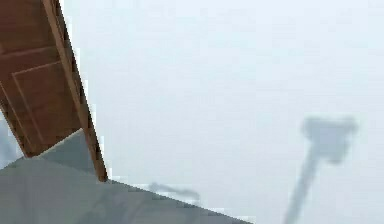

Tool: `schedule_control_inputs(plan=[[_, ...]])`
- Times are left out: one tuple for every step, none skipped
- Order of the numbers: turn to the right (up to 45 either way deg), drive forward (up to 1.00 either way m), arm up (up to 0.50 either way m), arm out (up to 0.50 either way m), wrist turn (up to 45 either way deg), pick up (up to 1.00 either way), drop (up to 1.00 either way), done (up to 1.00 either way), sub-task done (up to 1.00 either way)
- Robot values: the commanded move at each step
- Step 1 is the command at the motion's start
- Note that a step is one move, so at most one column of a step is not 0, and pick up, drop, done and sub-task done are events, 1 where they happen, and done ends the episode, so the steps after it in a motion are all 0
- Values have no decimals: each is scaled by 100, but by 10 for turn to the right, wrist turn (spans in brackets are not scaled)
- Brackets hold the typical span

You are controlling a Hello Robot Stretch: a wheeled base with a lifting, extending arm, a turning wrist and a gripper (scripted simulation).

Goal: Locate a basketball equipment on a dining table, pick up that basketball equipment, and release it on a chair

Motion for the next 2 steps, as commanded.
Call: schedule_control_inputs(plan=[[450,0,0,0,0,0,0,0,0],[120,0,0,0,0,0,0,0,0]])
